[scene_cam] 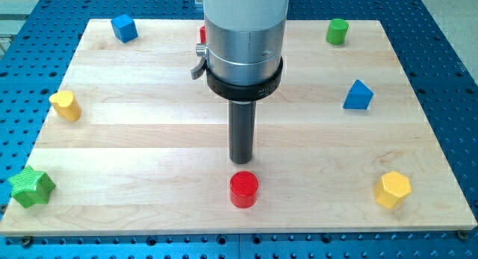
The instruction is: Point your arm at the center
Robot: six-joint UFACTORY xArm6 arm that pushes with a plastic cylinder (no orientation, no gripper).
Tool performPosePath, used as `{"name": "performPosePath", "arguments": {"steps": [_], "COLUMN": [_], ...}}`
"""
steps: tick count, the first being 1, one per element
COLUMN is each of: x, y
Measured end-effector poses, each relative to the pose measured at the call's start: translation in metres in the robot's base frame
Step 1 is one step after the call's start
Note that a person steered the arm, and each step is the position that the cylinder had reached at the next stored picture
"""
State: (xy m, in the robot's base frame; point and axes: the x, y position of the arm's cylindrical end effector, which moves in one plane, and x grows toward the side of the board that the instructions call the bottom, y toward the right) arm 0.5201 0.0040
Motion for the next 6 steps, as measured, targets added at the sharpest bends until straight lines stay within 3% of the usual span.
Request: {"name": "performPosePath", "arguments": {"steps": [6], "x": [-0.005], "y": [-0.013]}}
